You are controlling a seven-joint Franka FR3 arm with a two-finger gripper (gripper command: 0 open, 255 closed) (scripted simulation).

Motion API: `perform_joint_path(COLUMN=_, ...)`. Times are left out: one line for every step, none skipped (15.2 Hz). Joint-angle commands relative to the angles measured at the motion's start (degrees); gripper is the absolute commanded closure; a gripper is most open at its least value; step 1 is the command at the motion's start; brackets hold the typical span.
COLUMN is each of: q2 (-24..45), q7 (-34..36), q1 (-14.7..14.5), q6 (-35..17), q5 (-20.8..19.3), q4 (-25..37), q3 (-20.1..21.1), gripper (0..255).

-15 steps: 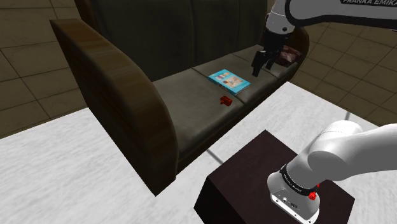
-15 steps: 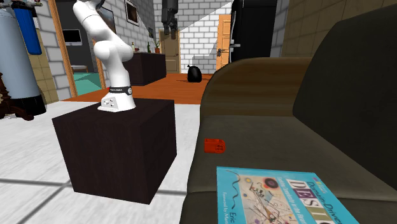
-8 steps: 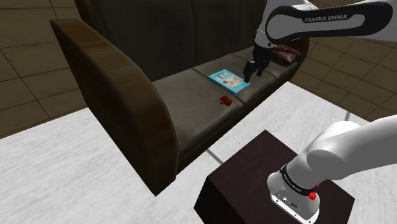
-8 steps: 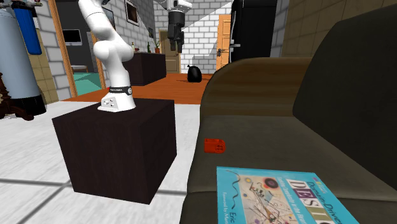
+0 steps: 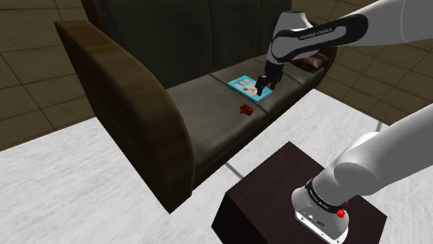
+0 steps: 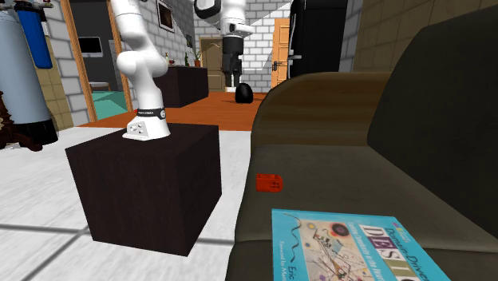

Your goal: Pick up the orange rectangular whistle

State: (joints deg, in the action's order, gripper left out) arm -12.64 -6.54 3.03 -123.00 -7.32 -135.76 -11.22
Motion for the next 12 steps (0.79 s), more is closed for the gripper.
perform_joint_path(q2=4.62, q7=-1.41, q1=0.38, q6=-3.65, q5=0.85, q4=1.12, q3=-1.18, gripper=0)
perform_joint_path(q2=6.75, q7=-2.03, q1=0.53, q6=-5.07, q5=1.42, q4=1.83, q3=-1.60, gripper=0)
perform_joint_path(q2=8.91, q7=-2.69, q1=0.68, q6=-6.43, q5=2.06, q4=2.62, q3=-1.99, gripper=0)
perform_joint_path(q2=11.08, q7=-3.39, q1=0.86, q6=-7.73, q5=2.78, q4=3.48, q3=-2.32, gripper=0)
perform_joint_path(q2=13.28, q7=-4.13, q1=1.08, q6=-8.96, q5=3.57, q4=4.41, q3=-2.60, gripper=0)
perform_joint_path(q2=15.50, q7=-4.89, q1=1.32, q6=-10.12, q5=4.42, q4=5.43, q3=-2.83, gripper=0)
perform_joint_path(q2=17.72, q7=-5.68, q1=1.60, q6=-11.21, q5=5.32, q4=6.51, q3=-3.00, gripper=0)
perform_joint_path(q2=19.96, q7=-6.48, q1=1.95, q6=-12.21, q5=6.26, q4=7.68, q3=-3.08, gripper=0)
perform_joint_path(q2=22.20, q7=-7.28, q1=2.35, q6=-13.15, q5=7.23, q4=8.91, q3=-3.09, gripper=0)
perform_joint_path(q2=24.44, q7=-8.08, q1=2.79, q6=-14.00, q5=8.21, q4=10.22, q3=-3.06, gripper=0)
perform_joint_path(q2=26.68, q7=-8.86, q1=3.28, q6=-14.77, q5=9.18, q4=11.61, q3=-2.96, gripper=0)
perform_joint_path(q2=28.92, q7=-9.61, q1=3.82, q6=-15.47, q5=10.13, q4=13.07, q3=-2.79, gripper=0)
